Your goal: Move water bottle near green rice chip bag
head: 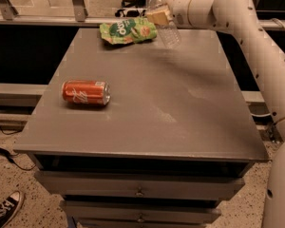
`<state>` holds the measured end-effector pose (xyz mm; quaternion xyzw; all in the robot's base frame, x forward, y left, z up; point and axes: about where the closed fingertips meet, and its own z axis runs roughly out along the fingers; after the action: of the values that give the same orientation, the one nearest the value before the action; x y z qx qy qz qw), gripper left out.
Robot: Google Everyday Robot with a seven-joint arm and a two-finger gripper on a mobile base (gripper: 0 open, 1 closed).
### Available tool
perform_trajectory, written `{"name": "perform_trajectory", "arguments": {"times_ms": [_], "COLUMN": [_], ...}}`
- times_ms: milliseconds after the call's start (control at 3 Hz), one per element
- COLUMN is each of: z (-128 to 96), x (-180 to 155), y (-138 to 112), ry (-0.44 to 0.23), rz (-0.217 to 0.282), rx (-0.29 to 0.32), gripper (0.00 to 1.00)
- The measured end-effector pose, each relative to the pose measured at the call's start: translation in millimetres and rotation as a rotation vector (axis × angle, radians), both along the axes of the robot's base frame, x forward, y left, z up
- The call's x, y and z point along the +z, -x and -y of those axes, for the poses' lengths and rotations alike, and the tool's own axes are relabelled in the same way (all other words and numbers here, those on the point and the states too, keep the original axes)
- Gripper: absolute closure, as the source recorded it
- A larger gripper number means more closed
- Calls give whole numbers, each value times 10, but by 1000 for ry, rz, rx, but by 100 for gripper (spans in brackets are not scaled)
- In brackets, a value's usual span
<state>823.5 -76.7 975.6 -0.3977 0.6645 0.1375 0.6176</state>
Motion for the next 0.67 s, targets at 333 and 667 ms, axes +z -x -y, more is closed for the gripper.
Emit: {"name": "perform_trajectory", "arguments": {"times_ms": [333, 667], "z": [-2, -61], "x": [-59, -79], "y": [-64, -119], "ry": [78, 111], "rz": [15, 31], "rx": [8, 37], "gripper": [100, 100]}}
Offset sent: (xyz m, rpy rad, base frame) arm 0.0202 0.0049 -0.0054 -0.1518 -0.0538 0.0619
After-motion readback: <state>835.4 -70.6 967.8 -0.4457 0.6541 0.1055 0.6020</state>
